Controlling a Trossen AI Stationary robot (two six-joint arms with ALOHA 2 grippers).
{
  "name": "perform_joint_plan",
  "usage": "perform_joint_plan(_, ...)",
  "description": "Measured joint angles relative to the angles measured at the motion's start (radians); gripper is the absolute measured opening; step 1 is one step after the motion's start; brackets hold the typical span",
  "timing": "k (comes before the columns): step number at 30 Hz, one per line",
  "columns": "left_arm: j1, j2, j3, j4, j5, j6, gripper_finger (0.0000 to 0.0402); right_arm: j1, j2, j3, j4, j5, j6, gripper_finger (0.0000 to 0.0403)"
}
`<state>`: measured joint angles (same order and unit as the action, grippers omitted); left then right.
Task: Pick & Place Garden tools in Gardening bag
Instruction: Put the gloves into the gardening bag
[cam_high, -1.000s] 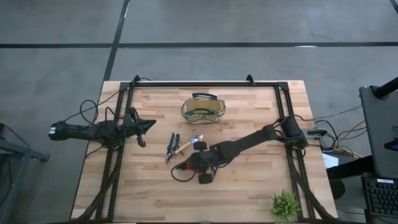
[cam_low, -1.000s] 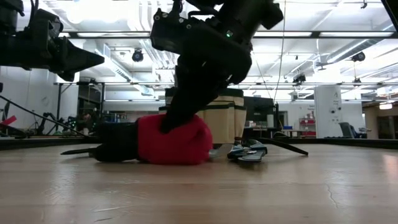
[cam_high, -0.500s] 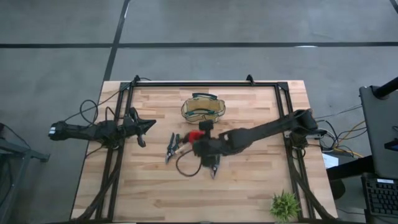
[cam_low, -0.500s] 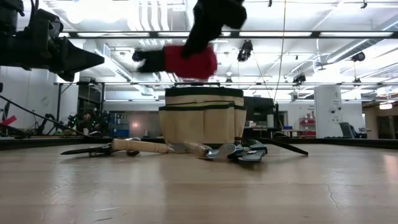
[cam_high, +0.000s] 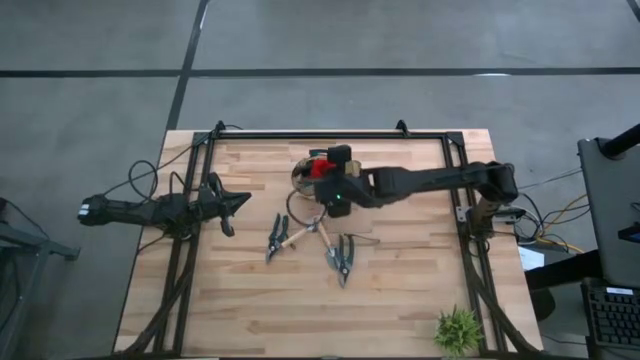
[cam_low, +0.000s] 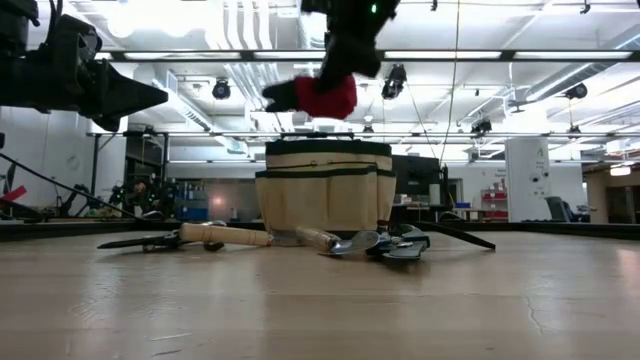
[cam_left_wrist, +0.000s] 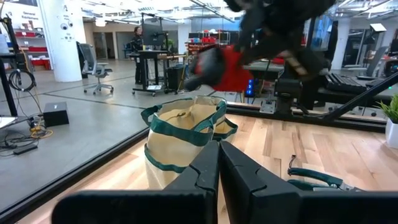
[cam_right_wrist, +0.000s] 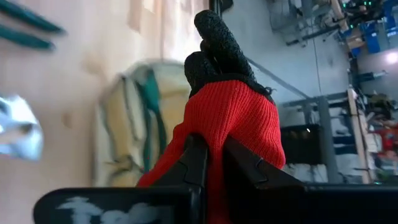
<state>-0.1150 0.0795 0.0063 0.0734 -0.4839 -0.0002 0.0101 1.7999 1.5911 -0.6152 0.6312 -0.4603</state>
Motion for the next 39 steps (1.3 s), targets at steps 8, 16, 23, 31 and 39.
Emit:
perform_joint_plan(8,0.0,0.0,0.0,0.0,0.0,0.0,0.0016,-0.079,0.028,-0.022,-0.011,-0.002,-0.059,0.003)
perform_joint_plan(16,0.0,0.0,0.0,0.0,0.0,0.0,0.0017,-0.085,0.034,-0.058,0.001,-0.06,-0.078,0.0044)
perform_joint_plan(23,0.0,0.0,0.0,0.0,0.0,0.0,0.0018,-0.089,0.034,-0.062,0.001,-0.057,-0.096,0.0062)
perform_joint_plan(31,0.0,0.0,0.0,0.0,0.0,0.0,0.0016,-0.091,0.034,-0.064,0.005,-0.056,-0.153,0.0108)
perform_joint_plan(39,0.0,0.0,0.0,0.0,0.0,0.0,0.0017,-0.095,0.034,-0.064,0.036,-0.055,-0.212,0.0174)
